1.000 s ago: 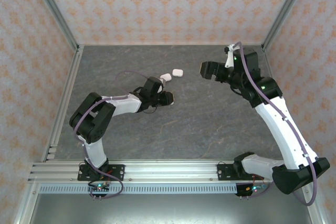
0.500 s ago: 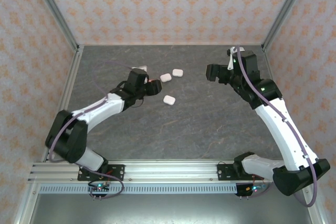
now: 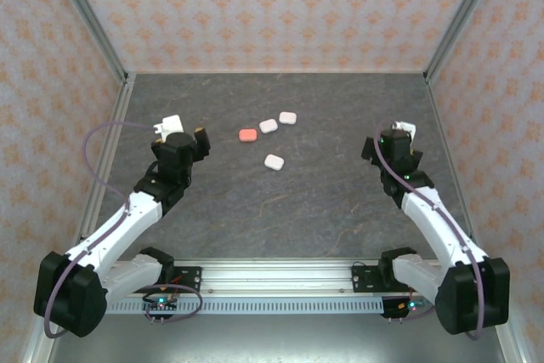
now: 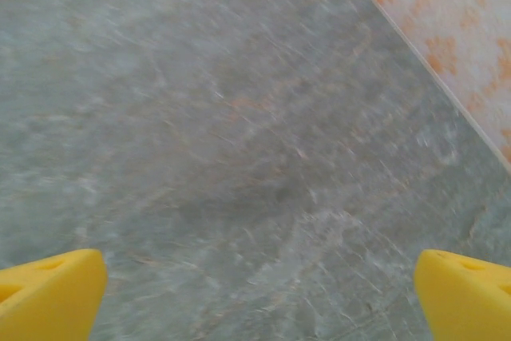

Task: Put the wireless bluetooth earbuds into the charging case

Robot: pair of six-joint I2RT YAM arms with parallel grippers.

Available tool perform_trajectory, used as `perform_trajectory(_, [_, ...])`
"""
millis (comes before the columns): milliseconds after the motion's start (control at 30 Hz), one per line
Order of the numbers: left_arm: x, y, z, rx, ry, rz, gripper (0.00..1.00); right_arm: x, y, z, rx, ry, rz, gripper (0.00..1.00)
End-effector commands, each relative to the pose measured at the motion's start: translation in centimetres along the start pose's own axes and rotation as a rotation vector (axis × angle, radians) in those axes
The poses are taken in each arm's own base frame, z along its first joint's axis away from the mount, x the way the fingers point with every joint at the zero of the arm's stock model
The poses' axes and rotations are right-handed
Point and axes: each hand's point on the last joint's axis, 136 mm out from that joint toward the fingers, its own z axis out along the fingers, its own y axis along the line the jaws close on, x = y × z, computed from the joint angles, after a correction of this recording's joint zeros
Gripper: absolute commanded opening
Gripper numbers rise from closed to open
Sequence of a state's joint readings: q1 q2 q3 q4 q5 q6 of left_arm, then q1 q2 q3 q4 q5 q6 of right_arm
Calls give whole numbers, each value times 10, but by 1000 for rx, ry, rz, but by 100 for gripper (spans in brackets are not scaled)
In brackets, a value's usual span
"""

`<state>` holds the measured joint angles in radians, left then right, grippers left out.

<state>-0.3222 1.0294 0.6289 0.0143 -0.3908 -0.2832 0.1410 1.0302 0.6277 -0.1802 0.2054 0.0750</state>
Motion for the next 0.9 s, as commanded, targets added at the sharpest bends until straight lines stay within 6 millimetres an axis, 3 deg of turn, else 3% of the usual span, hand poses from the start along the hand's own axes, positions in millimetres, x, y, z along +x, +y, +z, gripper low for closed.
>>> perform_trajectory(0, [-17,22,0,-123,-89,70,92,-13,-5,17,-12,-149,84,99])
perform_trajectory(200, [1,28,12,-161,-77,121,91,17,1,48,-45,-167,63,99])
perform_trajectory(433, [16,27,21,-141,-95,160,92,0,27,62,-143,-255,-33,99])
perform_trajectory(567, [23,27,24,-89,-119,162,92,17,33,77,-177,-265,-54,99])
perform_trajectory(700, [36,35,32,-72,-102,154,92,19,34,88,-175,-218,-52,99])
perform_trajectory(867, [50,34,44,-20,-91,145,92,16,21,96,-157,-185,12,99])
